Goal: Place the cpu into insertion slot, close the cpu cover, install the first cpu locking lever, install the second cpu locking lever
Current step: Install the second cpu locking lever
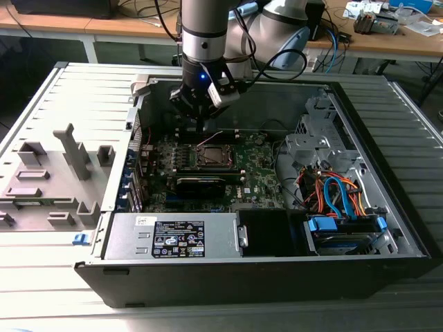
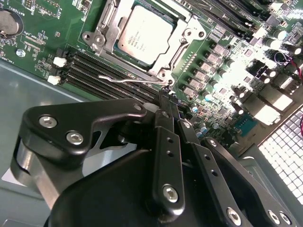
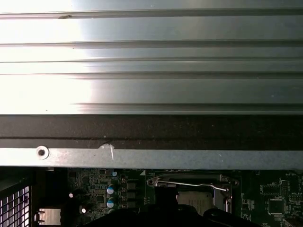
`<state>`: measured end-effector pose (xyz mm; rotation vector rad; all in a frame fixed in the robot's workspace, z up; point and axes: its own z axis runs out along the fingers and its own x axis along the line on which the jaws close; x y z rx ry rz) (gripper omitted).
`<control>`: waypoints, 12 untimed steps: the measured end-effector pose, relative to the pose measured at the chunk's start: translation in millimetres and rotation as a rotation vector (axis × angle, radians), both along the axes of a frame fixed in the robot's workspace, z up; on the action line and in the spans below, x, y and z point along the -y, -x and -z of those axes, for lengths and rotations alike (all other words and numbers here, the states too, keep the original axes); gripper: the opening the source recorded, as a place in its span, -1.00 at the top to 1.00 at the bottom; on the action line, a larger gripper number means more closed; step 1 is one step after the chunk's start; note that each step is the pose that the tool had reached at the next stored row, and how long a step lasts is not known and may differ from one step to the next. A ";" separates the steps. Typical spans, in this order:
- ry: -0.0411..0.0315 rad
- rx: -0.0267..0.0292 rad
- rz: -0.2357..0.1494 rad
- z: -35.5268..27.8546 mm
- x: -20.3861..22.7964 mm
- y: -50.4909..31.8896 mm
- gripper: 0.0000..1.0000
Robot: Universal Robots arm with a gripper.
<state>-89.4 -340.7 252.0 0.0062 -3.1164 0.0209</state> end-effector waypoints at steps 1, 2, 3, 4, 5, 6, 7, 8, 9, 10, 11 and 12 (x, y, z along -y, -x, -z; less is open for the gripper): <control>0.0000 0.0000 0.000 0.0 0.0 0.0 0.79; -0.0001 0.0007 0.000 0.0 0.0 0.0 0.79; -0.0002 0.0059 0.000 0.1 0.0 -0.1 0.79; -0.0001 0.0149 0.000 0.1 0.0 -0.1 0.79; -0.0001 0.0307 0.000 0.3 0.0 0.0 0.79; -0.0001 0.0417 0.000 0.4 0.0 0.0 0.79; -0.0001 0.0525 0.000 0.5 0.0 0.0 0.79; 0.0000 0.0589 0.000 0.5 0.0 0.1 0.79; -0.0001 0.0625 0.000 0.6 0.0 0.0 0.79; -0.0002 0.0643 0.000 0.7 -0.1 0.0 0.79; -0.0001 0.0659 0.000 0.6 0.0 0.0 0.79; -0.0002 0.0662 0.000 0.6 0.0 0.0 0.79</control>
